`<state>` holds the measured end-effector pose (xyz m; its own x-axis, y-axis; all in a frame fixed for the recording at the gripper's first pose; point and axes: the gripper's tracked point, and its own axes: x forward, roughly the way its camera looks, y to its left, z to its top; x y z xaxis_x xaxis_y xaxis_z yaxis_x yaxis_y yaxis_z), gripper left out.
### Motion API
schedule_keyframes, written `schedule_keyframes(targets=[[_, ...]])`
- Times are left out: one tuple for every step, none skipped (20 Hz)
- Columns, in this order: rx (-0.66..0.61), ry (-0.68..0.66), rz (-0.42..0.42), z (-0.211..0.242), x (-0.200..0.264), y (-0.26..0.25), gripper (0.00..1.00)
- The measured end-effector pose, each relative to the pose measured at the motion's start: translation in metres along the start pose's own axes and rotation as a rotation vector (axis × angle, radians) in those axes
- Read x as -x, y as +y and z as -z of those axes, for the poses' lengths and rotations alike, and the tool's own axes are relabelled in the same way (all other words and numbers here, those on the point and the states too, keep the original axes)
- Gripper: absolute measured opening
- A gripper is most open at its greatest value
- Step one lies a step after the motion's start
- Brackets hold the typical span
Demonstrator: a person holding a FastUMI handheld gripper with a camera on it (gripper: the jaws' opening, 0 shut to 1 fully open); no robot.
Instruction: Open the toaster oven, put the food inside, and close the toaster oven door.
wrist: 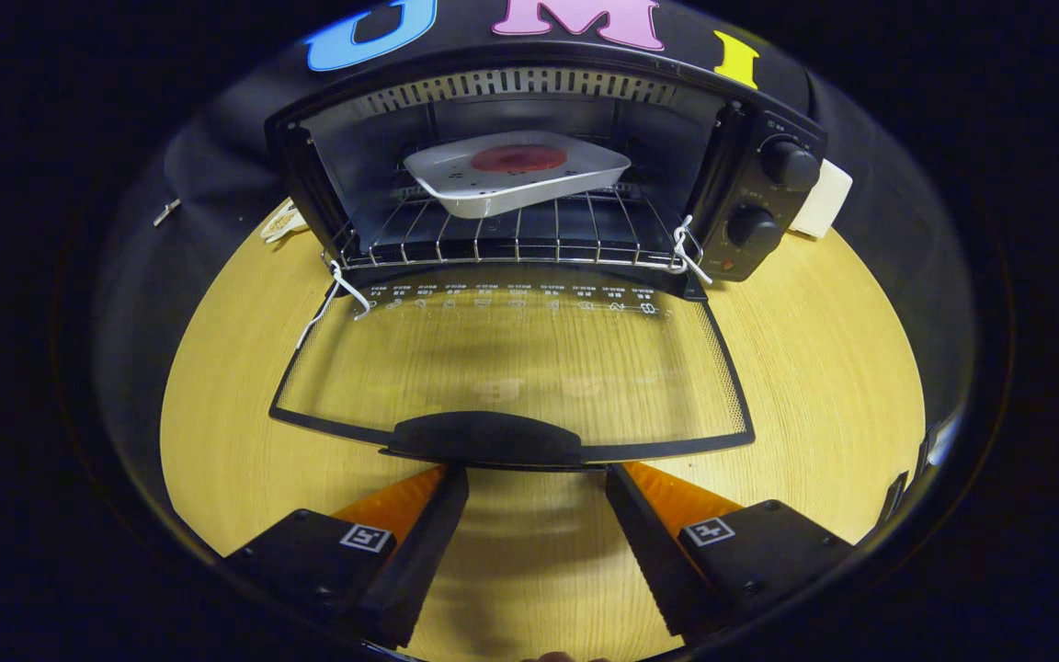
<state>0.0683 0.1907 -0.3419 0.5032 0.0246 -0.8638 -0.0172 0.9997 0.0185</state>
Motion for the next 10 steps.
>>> schedule_keyframes(targets=[[0.004,-0.002,0.0,0.0,0.0,0.0,0.98],[0.009,-0.001,0.002,-0.001,0.0,0.0,0.98],[0.015,-0.004,0.003,-0.002,0.002,0.0,0.98],[0.026,-0.009,0.004,-0.004,0.005,0.0,0.98],[0.035,-0.02,-0.001,-0.006,0.008,0.001,0.98],[0.04,-0.032,-0.014,-0.008,0.012,0.003,0.98],[0.04,-0.049,-0.024,-0.011,0.017,0.004,0.98],[0.04,-0.061,-0.032,-0.013,0.023,0.003,0.99],[0.038,-0.078,-0.042,-0.017,0.029,0.005,0.99],[0.032,-0.094,-0.054,-0.02,0.034,0.006,0.99]])
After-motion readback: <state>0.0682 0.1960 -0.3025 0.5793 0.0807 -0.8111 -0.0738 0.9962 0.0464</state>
